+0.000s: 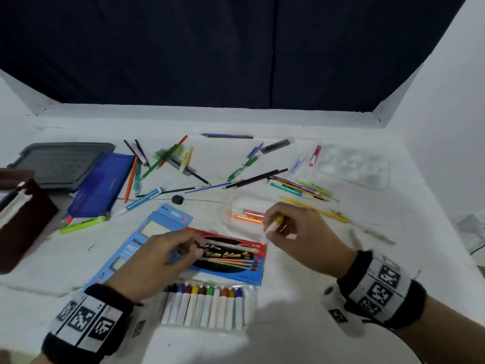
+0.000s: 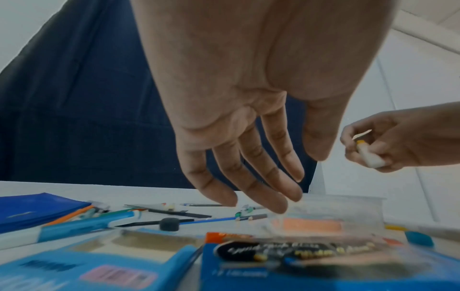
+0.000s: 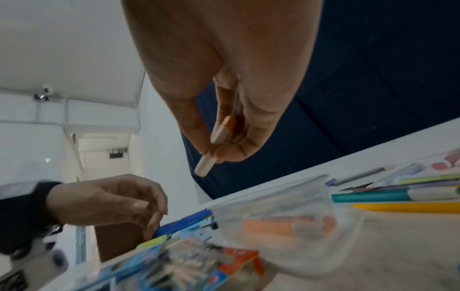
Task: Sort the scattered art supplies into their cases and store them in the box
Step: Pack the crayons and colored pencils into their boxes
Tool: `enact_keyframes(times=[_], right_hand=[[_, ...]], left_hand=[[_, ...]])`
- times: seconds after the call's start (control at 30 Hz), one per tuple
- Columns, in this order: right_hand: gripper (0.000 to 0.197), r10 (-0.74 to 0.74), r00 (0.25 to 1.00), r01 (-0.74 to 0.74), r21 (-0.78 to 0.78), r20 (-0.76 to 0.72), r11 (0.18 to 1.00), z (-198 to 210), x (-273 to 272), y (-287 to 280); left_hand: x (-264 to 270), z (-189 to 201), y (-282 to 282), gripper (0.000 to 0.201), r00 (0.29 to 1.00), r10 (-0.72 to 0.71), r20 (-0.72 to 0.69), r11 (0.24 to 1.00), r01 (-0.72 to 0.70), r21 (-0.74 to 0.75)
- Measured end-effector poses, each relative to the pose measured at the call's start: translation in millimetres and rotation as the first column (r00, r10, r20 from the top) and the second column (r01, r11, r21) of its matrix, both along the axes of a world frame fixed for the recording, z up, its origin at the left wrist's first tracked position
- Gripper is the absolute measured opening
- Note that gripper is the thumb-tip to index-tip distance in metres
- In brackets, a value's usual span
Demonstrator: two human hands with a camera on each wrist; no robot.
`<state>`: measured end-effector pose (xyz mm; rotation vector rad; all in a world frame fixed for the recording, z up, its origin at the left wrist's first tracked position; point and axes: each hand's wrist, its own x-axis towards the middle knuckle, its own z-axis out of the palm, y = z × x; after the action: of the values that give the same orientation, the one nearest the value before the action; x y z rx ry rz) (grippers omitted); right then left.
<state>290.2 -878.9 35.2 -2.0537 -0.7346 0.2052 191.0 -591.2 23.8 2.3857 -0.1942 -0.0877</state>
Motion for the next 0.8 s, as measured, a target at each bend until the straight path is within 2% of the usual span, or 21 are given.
enact_keyframes(times=[0.07,0.13,0.2,0.33,0.43,0.57,0.7,0.8], right_hand=[[0.014,0.127,0.989,-0.136,-0.141,-0.07,0.981,-7.7,-18.1,9.0],[0.012,0.206,0.969,-0.233,-0.222,-0.136,0.947,-18.4,-33.0,15.2],[0.013,0.247,0.955,-0.285,-0.282,-0.162,0.916,-28.6,-45.9,19.7],[0.017,0.271,0.944,-0.325,-0.396,-0.185,0.859,-38.8,-65.0,29.9],[0.018,0.202,0.96,-0.265,-0.399,-0.195,0.878,-39.8,-72.1,34.5],[0.021,0.124,0.989,-0.145,-0.424,-0.078,0.894,-42.0,-75.8,34.2],[0.019,0.109,0.993,-0.117,-0.507,-0.046,0.854,-36.2,-82.1,35.8],[0.025,0.121,0.993,-0.102,-0.617,-0.011,0.781,-29.2,-84.4,41.1]], left_hand=[[-11.7,-7.5,16.9,0.03,0.999,-0.034,-0.02,0.998,0.035,0.048],[-21.6,-15.5,30.5,0.028,0.996,-0.064,-0.067,0.993,0.07,0.092],[-29.0,-25.3,41.8,0.022,0.988,-0.114,-0.102,0.984,0.127,0.129],[-41.8,-45.7,58.7,0.043,0.97,-0.208,-0.125,0.957,0.228,0.181],[-43.3,-53.6,66.5,0.057,0.967,-0.222,-0.126,0.951,0.243,0.19],[-40.7,-54.7,67.2,0.059,0.963,-0.232,-0.137,0.945,0.257,0.203],[-38.2,-53.1,72.0,0.057,0.967,-0.21,-0.142,0.949,0.237,0.209],[-39.2,-52.8,78.3,0.059,0.976,-0.175,-0.133,0.958,0.2,0.204]])
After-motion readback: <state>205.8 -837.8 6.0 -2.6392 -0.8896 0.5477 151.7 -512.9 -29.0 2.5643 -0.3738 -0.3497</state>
